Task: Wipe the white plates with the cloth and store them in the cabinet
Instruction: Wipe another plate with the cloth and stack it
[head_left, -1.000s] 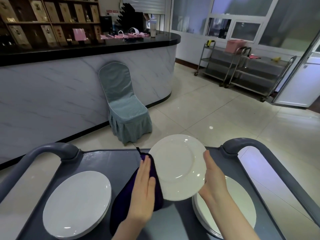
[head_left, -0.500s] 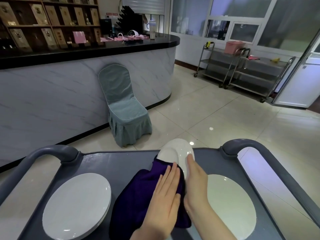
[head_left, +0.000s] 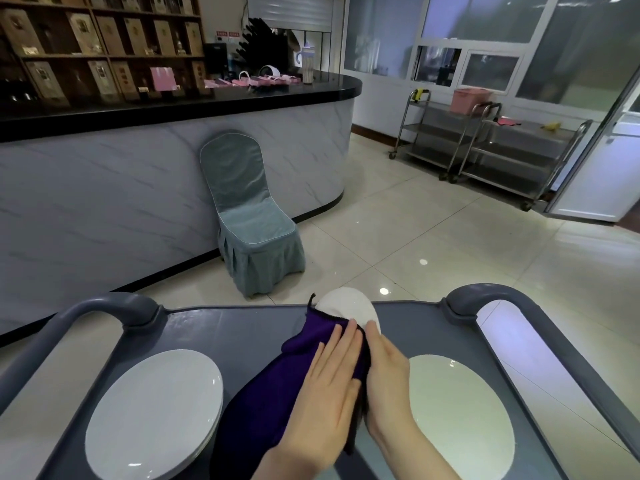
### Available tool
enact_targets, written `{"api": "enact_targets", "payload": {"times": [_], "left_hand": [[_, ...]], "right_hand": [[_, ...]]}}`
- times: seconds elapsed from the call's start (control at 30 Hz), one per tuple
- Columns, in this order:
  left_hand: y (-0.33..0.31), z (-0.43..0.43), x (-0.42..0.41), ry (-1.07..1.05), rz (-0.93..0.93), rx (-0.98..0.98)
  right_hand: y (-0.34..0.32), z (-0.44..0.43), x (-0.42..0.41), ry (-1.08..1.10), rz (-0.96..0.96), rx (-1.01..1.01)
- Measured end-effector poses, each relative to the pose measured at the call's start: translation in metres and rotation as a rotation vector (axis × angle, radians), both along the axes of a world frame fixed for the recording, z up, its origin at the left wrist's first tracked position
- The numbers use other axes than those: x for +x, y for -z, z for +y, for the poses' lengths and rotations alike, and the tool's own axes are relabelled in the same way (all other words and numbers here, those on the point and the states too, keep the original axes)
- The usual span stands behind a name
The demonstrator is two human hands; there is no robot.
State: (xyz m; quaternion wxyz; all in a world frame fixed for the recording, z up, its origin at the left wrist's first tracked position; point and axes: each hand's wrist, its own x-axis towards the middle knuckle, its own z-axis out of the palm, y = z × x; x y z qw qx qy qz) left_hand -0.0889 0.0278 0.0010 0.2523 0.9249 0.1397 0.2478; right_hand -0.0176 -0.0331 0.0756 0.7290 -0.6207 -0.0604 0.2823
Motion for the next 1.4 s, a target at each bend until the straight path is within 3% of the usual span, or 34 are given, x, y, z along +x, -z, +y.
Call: {"api": "enact_targets", "payload": {"times": [0.13,0.33,0.53,0.77,0.9,1.1,1.23,1.4], "left_hand": [[-0.020,0.019,0.003,-0.049,-0.086,-0.356],[-0.006,0.034,-0.003,-0.127,-0.116,-0.533],[-0.011,0.018,-0.003,-0.082,-0.060,-0.338],[0.011,-0.005,-0.003,0.035,0.064,0.085],[0.023,0.001,-0.012,0.025,0.051,-0.005],[0.019,0.030,-0.016,-0.184,0.136,-0.211],[0.012,0.019,0.002,-0.165,0.180,-0.070],[0.021,0.002,0.000,-0.013,0.068,0.022]], "right_hand": [[0.005,-0.007,-0.016,-0.069,-0.008,0.024],[0.004,-0.015,-0.007,-0.087,0.002,-0.006],[0.004,-0.015,0.000,-0.124,0.008,0.033],[0.004,-0.009,0.024,-0.083,0.089,-0.015],[0.004,-0.013,0.031,-0.052,0.153,-0.015],[0.009,-0.026,0.034,-0.065,0.193,0.012],[0.007,-0.020,0.033,-0.079,0.169,0.013],[0.007,-0.016,0.040,-0.065,0.177,0.005]]}}
